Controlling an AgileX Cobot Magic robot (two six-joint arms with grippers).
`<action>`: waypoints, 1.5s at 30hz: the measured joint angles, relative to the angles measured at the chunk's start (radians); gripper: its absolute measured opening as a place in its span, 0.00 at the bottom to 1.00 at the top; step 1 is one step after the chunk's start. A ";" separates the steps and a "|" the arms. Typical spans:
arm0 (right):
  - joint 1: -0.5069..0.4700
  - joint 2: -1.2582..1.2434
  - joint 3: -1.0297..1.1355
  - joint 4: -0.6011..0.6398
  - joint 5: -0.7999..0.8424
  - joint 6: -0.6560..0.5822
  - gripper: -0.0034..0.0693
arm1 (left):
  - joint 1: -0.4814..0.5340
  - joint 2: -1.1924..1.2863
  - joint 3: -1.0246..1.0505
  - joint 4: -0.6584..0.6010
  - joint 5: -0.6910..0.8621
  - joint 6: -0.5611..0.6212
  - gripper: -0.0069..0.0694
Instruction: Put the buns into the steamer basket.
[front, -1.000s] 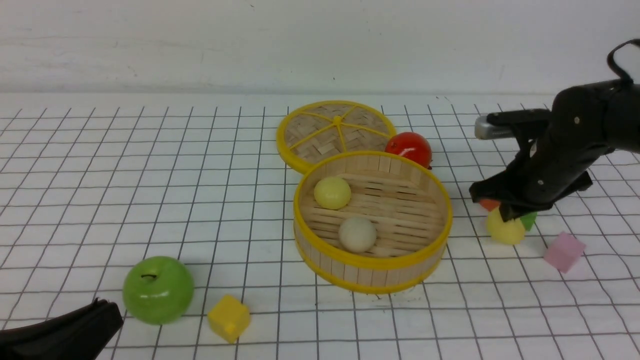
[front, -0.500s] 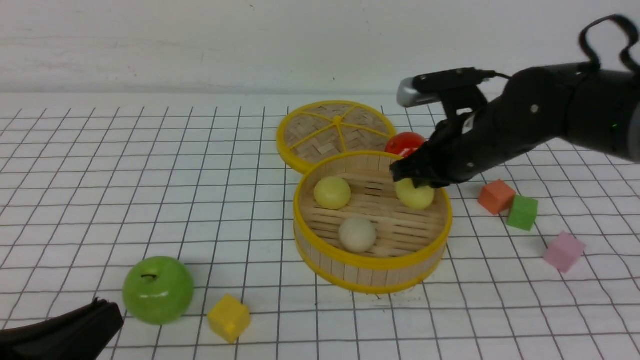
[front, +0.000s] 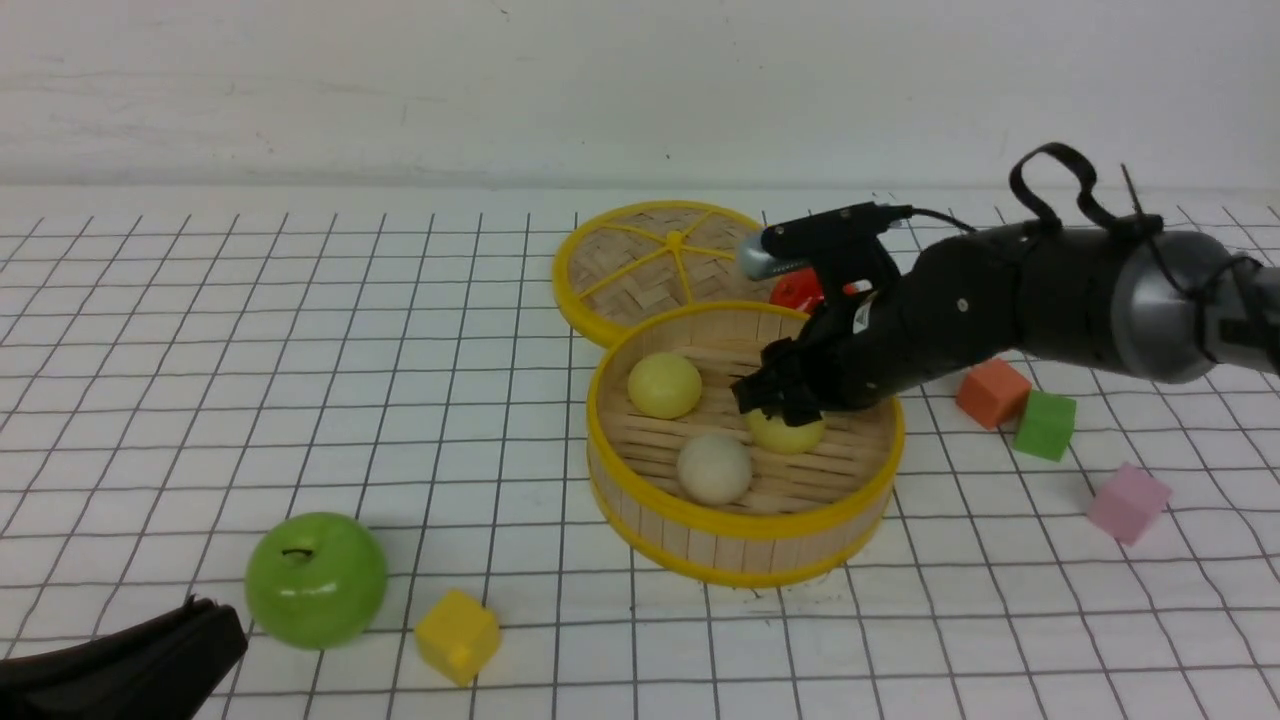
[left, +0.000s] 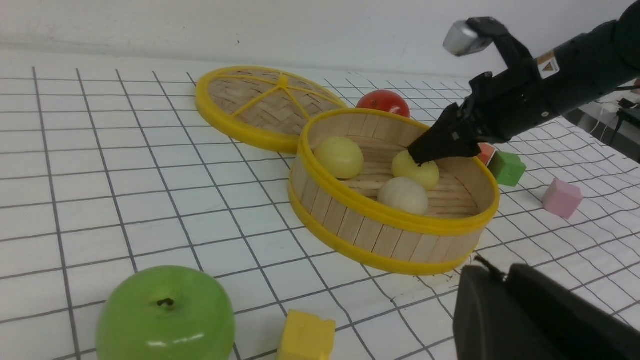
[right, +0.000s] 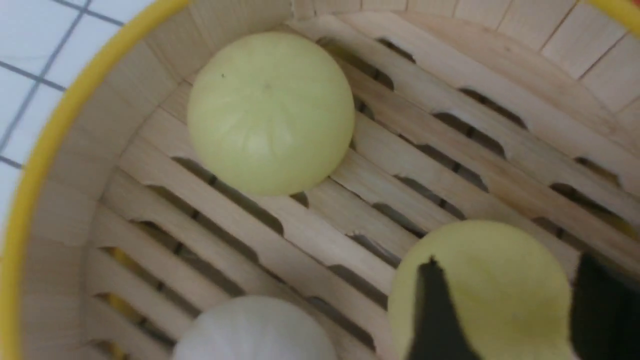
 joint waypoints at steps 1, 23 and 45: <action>0.000 -0.028 0.001 0.011 0.027 0.000 0.64 | 0.000 0.000 0.000 0.000 0.000 0.000 0.16; 0.000 -1.002 0.477 0.012 0.475 0.195 0.02 | 0.000 0.000 0.000 0.000 0.000 0.000 0.18; -0.299 -1.791 1.302 -0.114 -0.069 0.138 0.03 | 0.000 0.000 0.000 0.000 0.000 0.000 0.19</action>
